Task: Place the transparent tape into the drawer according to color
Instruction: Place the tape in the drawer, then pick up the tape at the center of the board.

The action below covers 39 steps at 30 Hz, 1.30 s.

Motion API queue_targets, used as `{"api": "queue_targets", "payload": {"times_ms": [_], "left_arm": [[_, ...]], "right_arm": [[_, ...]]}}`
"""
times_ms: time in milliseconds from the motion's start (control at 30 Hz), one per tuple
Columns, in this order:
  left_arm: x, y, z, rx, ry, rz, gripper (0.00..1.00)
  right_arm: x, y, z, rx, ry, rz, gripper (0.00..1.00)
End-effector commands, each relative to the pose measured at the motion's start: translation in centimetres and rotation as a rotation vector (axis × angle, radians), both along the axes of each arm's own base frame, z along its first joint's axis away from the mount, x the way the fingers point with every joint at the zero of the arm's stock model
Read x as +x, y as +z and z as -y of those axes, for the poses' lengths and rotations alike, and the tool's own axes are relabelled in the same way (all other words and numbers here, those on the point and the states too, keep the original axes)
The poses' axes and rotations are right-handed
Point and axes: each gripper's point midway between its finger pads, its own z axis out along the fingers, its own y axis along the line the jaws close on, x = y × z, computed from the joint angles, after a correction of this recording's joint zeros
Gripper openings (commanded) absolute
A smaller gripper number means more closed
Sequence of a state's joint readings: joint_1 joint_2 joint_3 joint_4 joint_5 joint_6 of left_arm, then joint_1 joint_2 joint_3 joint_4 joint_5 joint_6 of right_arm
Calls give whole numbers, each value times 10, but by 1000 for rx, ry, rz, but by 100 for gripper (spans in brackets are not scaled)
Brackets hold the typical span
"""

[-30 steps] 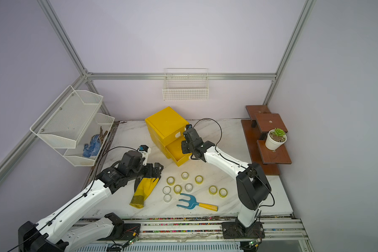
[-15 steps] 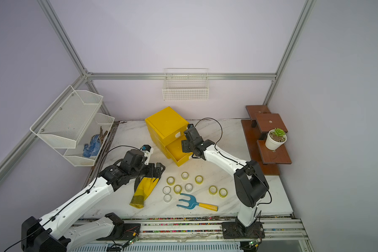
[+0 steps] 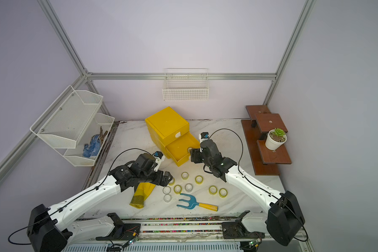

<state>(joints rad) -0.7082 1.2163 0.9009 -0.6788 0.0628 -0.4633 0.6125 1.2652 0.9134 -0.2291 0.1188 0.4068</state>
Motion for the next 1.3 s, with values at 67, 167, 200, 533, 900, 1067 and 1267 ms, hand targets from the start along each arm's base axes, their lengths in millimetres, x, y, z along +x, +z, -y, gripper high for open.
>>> {"api": "queue_targets", "payload": {"times_ms": [67,167,200,533,900,1067,1267], "left_arm": [[11,-29,1,91,32,-40,93],[16,-40,5,131,36,-48,92],[17,-46,6,150,37,-57,92],[38,-72,24,236,26,-48,88],[47,-97,19,332,47,-77,79],[45,-103,16,353,54,-86,71],[44,-100,7,372,80,-73,61]], "right_arm": [[-6,5,10,22,-41,22,71],[-7,6,13,16,-50,26,71],[-6,7,14,14,-52,28,71],[-7,7,20,2,-77,32,72],[-7,15,27,-5,-96,57,72],[-7,18,29,1,-100,64,72],[-6,16,28,7,-99,59,72]]}}
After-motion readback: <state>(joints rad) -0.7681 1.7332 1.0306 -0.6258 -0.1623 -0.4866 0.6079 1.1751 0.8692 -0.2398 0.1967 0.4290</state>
